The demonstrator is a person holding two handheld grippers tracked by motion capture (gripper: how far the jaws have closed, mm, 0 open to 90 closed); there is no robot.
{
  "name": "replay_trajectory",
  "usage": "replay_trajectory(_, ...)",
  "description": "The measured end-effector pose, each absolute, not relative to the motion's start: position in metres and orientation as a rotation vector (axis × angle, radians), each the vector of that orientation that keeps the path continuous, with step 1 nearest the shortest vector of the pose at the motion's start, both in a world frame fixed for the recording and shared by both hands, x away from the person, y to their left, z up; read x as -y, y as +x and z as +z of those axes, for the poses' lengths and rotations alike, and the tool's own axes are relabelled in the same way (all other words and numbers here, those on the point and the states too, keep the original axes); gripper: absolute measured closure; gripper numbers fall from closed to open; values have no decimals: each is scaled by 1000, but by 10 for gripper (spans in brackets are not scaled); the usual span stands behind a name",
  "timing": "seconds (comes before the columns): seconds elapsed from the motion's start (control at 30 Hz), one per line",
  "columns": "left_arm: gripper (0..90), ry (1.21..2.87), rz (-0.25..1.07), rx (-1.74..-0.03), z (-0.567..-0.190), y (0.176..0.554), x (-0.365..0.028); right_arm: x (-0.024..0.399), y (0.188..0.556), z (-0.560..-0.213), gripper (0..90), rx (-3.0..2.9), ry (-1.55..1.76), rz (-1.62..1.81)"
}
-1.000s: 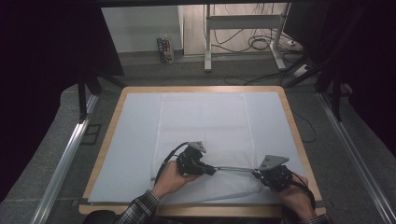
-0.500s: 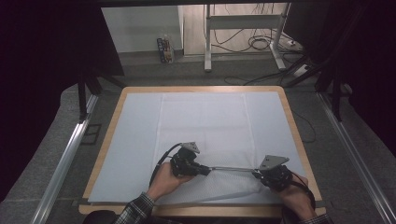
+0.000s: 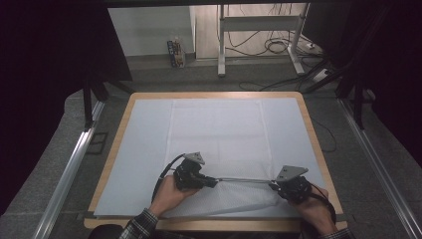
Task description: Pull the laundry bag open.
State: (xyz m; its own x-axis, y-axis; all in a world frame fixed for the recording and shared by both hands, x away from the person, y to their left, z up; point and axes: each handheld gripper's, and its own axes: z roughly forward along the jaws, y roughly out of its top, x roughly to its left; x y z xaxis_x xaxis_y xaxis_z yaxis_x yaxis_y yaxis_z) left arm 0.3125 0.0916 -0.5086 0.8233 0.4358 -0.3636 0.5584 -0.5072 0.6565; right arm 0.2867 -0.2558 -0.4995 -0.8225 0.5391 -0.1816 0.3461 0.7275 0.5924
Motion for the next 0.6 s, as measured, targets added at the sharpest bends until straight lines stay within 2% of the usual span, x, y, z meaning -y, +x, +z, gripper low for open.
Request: replay_trajectory(0.6, 873, 2154, -155, -804, -510, 300, -127, 258, 287, -499, 847, -2588, 694, 793)
